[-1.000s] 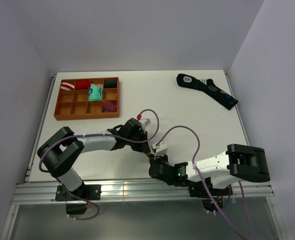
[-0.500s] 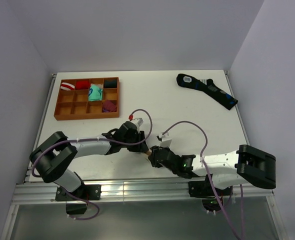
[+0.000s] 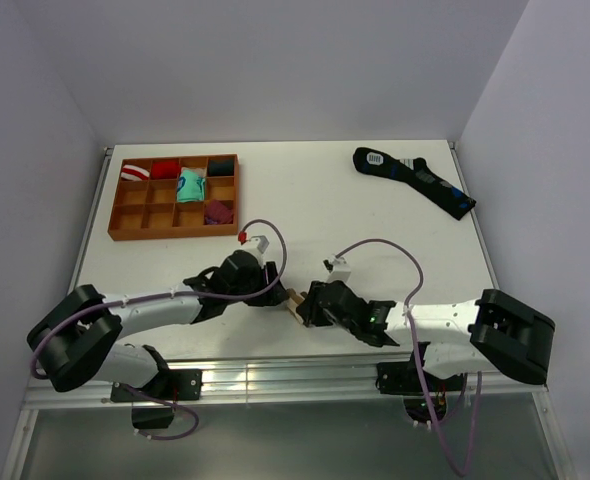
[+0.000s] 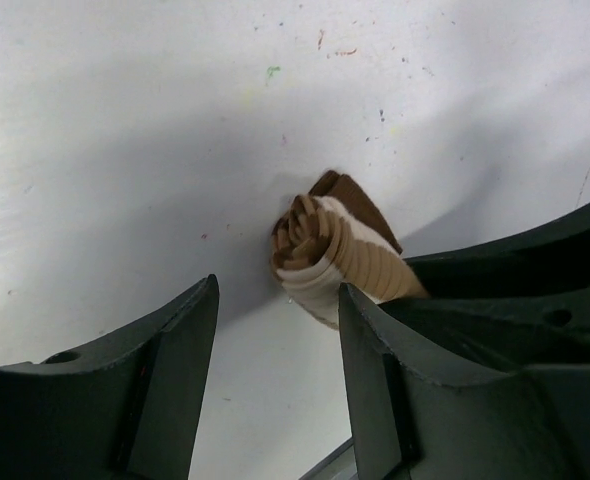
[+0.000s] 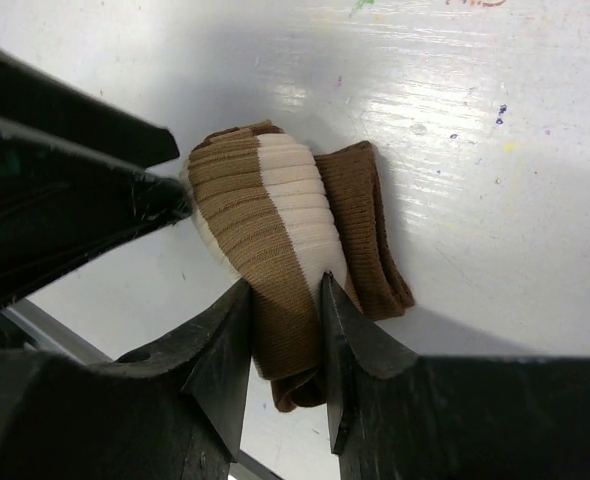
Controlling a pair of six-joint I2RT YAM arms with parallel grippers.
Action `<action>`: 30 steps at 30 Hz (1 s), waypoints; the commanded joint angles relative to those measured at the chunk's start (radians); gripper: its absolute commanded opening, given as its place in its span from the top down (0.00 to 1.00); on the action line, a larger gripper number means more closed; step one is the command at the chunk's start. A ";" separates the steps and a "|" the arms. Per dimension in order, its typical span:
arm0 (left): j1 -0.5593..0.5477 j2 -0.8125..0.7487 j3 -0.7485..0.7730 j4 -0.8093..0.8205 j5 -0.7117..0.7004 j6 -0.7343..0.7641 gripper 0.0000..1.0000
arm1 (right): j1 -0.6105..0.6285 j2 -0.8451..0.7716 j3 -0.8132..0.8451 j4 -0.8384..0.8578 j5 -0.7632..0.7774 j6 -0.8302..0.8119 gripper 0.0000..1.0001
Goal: Roll the socks
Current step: Roll the sock at the center of the board, then pick up the sock at the center of the board.
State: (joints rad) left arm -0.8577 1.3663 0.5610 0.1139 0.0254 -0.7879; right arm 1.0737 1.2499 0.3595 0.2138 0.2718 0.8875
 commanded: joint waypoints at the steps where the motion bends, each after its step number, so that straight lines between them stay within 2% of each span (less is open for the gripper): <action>1: -0.001 -0.035 -0.039 0.088 -0.021 -0.040 0.44 | -0.032 0.042 -0.027 -0.166 -0.040 0.036 0.75; 9: -0.050 -0.056 -0.128 0.266 -0.021 -0.111 0.44 | -0.070 0.078 -0.034 -0.172 -0.080 0.083 0.76; 18: -0.107 -0.003 -0.170 0.397 -0.116 -0.220 0.43 | -0.092 0.094 -0.065 -0.157 -0.114 0.137 0.77; 26: -0.133 0.039 -0.168 0.412 -0.177 -0.278 0.44 | -0.116 0.106 -0.096 -0.151 -0.115 0.177 0.79; 30: -0.158 0.077 -0.136 0.363 -0.225 -0.304 0.44 | -0.126 0.112 -0.119 -0.139 -0.126 0.197 0.80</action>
State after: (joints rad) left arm -0.9958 1.4208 0.3882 0.4709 -0.1383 -1.0550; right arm 0.9607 1.2984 0.3187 0.3027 0.1375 1.0893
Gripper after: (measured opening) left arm 0.566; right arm 0.356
